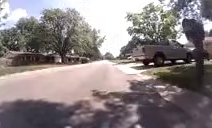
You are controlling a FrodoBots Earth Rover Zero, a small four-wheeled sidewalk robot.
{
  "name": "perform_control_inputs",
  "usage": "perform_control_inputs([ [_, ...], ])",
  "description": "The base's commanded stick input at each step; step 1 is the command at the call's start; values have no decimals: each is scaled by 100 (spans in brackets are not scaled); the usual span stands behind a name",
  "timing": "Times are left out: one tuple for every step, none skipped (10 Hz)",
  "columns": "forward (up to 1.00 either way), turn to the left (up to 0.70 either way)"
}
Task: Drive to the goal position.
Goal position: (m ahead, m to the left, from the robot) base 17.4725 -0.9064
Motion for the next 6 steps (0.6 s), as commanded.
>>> perform_control_inputs([
  [70,0],
  [70,0],
  [70,0],
  [70,0],
  [70,0],
  [70,0],
])
